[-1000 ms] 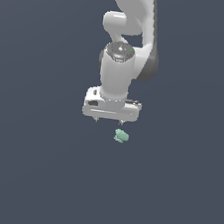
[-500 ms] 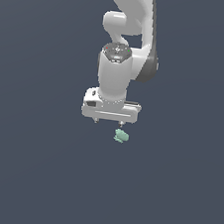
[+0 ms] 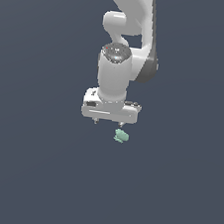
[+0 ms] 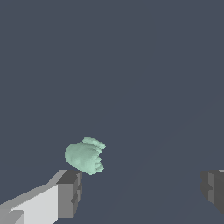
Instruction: Pick up the object and move it to a goal position.
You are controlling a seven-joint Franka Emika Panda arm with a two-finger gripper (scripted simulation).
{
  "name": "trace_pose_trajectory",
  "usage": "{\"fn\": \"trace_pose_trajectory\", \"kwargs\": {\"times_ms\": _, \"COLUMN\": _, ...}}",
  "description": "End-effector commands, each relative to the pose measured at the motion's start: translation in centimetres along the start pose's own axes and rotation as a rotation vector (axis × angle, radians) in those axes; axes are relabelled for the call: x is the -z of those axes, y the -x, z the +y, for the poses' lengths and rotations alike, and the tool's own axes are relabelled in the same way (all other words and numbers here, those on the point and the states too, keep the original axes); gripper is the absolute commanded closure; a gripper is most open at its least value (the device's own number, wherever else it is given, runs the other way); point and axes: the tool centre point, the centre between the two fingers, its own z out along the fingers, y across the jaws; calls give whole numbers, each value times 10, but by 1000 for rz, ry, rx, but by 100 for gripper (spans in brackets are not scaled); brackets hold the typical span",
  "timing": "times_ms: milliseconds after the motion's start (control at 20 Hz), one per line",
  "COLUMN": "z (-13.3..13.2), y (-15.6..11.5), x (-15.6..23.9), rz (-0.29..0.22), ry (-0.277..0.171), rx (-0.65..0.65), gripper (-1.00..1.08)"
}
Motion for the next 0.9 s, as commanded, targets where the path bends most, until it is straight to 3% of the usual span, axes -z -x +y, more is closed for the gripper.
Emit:
{"fn": "trace_pose_trajectory", "kwargs": {"times_ms": 0, "z": -1, "y": 0, "x": -1, "rz": -1, "ry": 0, "rx": 13, "gripper": -92}}
{"fn": "trace_pose_trajectory", "kwargs": {"times_ms": 450, "z": -7, "y": 3, "x": -12, "rz": -8, "ry": 4, "rx": 143, "gripper": -92}}
{"fn": "trace_pose_trajectory", "kwargs": {"times_ms": 850, "z": -17, "y": 8, "x": -29, "rz": -18, "ry": 5, "rx": 356, "gripper": -92}}
